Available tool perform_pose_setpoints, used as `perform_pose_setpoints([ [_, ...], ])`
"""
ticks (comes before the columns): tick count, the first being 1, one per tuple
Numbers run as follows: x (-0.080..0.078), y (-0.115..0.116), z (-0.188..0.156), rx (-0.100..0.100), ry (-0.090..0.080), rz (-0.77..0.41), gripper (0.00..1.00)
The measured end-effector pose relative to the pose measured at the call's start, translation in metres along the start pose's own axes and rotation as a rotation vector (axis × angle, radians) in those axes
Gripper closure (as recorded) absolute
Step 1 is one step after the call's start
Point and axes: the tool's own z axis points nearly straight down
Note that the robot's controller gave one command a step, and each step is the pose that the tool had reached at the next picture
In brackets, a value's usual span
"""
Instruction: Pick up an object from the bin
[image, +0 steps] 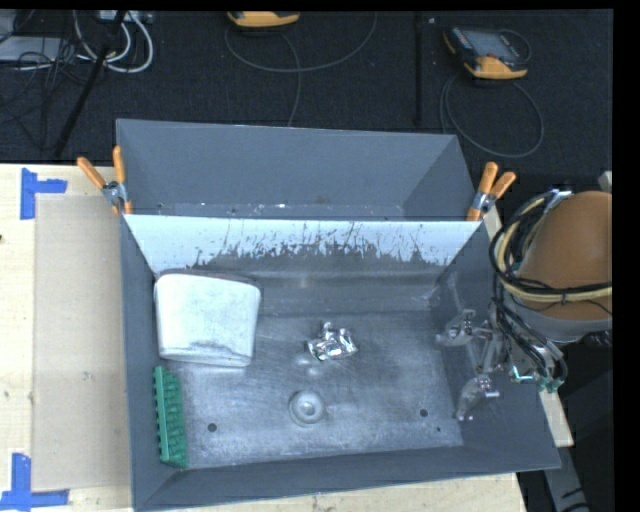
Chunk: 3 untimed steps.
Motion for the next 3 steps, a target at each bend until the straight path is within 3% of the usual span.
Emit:
perform_pose_setpoints([
  [1, -0.082, 0.079, 0.113, 0.006, -0.009, -0.377, 0.00],
  [2, -0.097, 0.124, 0.085, 0.002, -0.013, -0.364, 0.00],
  [3, -0.098, 0.111, 0.086, 0.003, -0.010, -0.330, 0.00],
])
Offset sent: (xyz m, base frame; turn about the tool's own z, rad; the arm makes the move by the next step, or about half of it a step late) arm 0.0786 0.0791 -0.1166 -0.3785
